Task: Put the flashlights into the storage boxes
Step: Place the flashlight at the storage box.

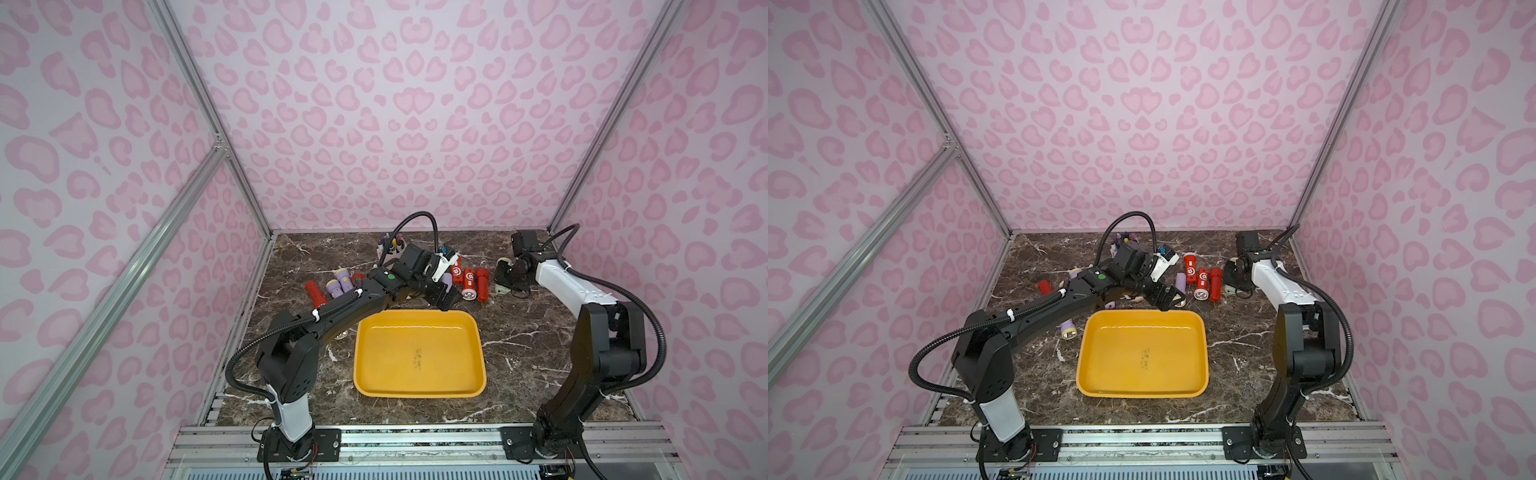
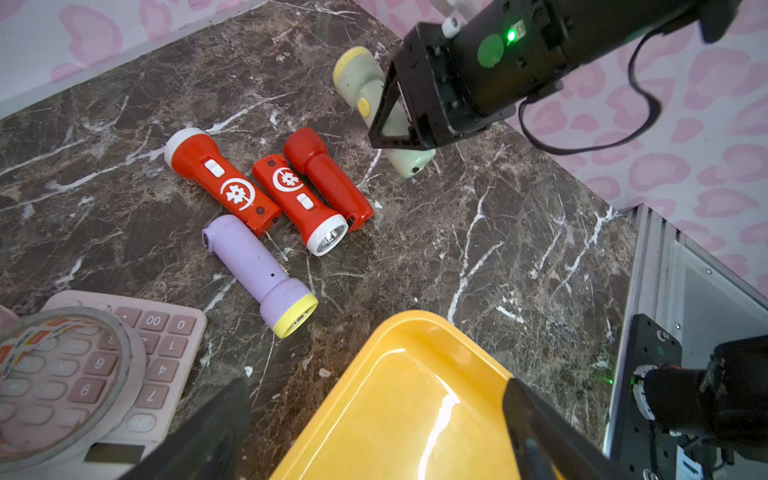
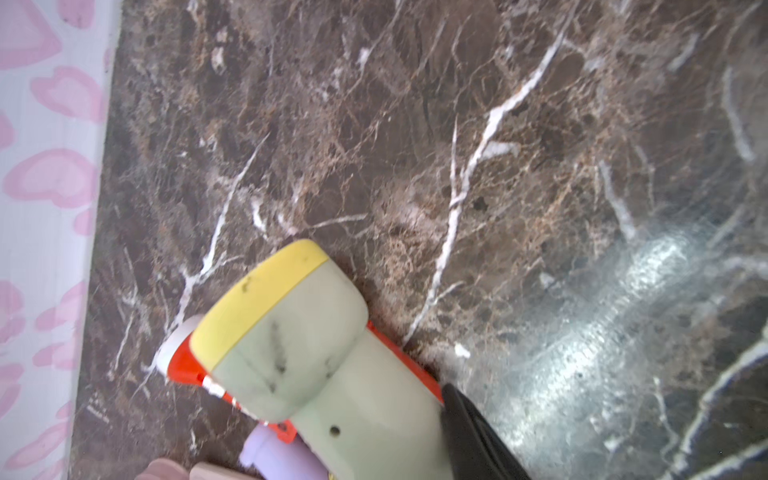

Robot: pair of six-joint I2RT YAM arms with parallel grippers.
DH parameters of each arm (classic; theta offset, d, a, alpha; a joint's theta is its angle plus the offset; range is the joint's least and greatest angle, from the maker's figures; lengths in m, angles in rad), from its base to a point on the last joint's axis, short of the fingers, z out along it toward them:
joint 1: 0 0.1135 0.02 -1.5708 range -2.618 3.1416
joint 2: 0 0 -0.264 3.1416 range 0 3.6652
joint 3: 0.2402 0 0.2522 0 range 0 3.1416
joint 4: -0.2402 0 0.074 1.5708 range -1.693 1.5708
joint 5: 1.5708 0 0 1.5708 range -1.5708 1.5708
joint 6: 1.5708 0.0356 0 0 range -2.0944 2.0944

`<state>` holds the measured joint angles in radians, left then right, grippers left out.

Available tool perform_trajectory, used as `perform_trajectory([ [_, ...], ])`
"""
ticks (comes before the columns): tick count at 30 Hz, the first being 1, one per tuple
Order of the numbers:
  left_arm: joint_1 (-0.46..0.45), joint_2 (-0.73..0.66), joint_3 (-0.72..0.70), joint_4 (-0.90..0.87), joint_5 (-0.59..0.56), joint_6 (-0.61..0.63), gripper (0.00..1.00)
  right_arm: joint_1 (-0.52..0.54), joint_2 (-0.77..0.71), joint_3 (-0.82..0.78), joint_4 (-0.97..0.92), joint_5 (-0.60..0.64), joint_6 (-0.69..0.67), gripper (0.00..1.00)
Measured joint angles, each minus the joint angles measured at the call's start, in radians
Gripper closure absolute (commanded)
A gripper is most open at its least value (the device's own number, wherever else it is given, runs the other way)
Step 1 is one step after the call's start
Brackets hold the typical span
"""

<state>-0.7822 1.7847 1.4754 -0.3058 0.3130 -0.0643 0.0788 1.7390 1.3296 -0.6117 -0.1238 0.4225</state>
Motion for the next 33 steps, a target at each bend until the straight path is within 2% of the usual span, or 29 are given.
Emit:
perform_trajectory([
  [8, -0.043, -0.094, -0.112, -0.007, -0.043, 0.009, 0.04, 0.158, -0.165, -0.069, -0.077, -0.006, 0.006, 0.59],
  [17, -0.070, -0.249, -0.289, 0.016, -0.114, -0.060, 0.04, 0.311, -0.364, -0.241, -0.124, -0.011, 0.072, 0.59],
  [25, -0.111, -0.317, -0.356, 0.012, -0.195, -0.092, 0.04, 0.411, -0.487, -0.352, -0.148, -0.035, 0.119, 0.59],
  [33, -0.120, -0.329, -0.372, 0.005, -0.246, -0.118, 0.04, 0.511, -0.536, -0.438, -0.159, -0.037, 0.146, 0.58],
])
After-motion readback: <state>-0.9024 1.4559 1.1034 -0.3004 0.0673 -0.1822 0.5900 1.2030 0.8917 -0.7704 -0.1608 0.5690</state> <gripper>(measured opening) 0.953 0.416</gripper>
